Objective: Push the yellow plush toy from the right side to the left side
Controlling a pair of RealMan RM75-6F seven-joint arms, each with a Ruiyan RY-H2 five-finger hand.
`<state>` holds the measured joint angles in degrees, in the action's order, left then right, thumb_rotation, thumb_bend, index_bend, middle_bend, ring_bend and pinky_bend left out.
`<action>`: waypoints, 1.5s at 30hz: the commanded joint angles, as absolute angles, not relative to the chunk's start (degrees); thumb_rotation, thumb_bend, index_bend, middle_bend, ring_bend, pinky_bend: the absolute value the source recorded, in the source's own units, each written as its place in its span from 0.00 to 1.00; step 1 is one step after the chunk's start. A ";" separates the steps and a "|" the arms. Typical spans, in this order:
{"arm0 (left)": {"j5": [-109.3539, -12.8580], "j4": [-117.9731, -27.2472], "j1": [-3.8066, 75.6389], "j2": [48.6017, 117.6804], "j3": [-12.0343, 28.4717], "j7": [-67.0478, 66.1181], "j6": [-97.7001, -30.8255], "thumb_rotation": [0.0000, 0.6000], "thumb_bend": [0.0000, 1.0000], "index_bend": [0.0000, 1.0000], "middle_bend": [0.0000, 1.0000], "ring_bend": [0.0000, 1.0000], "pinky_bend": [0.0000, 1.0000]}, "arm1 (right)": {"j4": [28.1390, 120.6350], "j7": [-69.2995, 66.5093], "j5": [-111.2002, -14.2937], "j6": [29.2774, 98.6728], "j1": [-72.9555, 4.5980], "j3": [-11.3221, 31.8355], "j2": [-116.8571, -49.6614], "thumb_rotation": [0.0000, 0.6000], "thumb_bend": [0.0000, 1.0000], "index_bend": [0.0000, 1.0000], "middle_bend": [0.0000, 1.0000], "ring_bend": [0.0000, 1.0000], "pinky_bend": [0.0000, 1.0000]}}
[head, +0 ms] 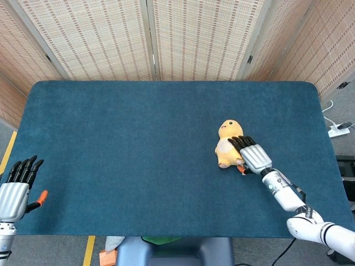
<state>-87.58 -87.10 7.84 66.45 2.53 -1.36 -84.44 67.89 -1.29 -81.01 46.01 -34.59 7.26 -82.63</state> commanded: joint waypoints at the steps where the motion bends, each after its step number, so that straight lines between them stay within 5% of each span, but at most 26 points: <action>1: -87.84 -87.14 7.86 66.33 2.37 -0.97 -84.42 1.00 0.34 0.00 0.00 0.00 0.05 | 64.82 -0.09 -81.94 50.42 -34.36 7.33 -85.58 1.00 0.44 0.35 0.52 0.39 0.57; 6: -88.10 -87.26 7.74 66.20 2.29 -0.67 -84.78 1.00 0.35 0.00 0.00 0.00 0.05 | 59.53 -1.37 -87.23 59.98 -33.70 6.39 -89.93 1.00 0.60 0.64 0.73 0.62 0.84; 17: -88.23 -88.18 7.77 65.87 2.27 -0.54 -84.89 1.00 0.34 0.00 0.00 0.00 0.05 | 59.36 -9.91 -103.33 75.36 -39.98 3.98 -95.56 1.00 0.64 0.69 0.77 0.65 0.88; 34: -88.12 -86.34 7.51 64.03 2.63 7.52 -85.55 1.00 0.34 0.00 0.00 0.00 0.05 | 52.84 -5.32 -102.06 60.64 -52.36 3.75 -111.39 1.00 0.62 0.69 0.69 0.59 0.82; 37: -88.16 -86.08 7.34 63.88 2.53 8.09 -85.69 1.00 0.34 0.00 0.00 0.00 0.05 | 52.60 -3.74 -100.87 59.78 -52.03 3.56 -111.86 1.00 0.55 0.57 0.58 0.51 0.73; 39: -88.37 -85.94 7.28 63.73 2.42 8.46 -85.80 1.00 0.34 0.00 0.00 0.00 0.05 | 54.95 -3.37 -98.67 56.95 -51.75 3.61 -110.47 1.00 0.45 0.22 0.36 0.34 0.56; 41: -88.45 -85.90 7.18 63.65 2.41 8.69 -86.02 1.00 0.34 0.00 0.00 0.00 0.05 | 58.96 -3.59 -96.47 54.52 -51.54 3.92 -108.22 1.00 0.37 0.02 0.15 0.17 0.42; 45: -88.52 -86.07 7.10 63.61 2.44 8.78 -86.23 1.00 0.34 0.00 0.00 0.00 0.05 | 66.05 -5.54 -94.92 53.38 -51.24 3.85 -103.48 1.00 0.24 0.00 0.00 0.00 0.23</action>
<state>-88.51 -86.05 7.11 63.62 2.42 8.80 -86.21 61.30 -4.31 -96.87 55.10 -51.57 3.86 -107.00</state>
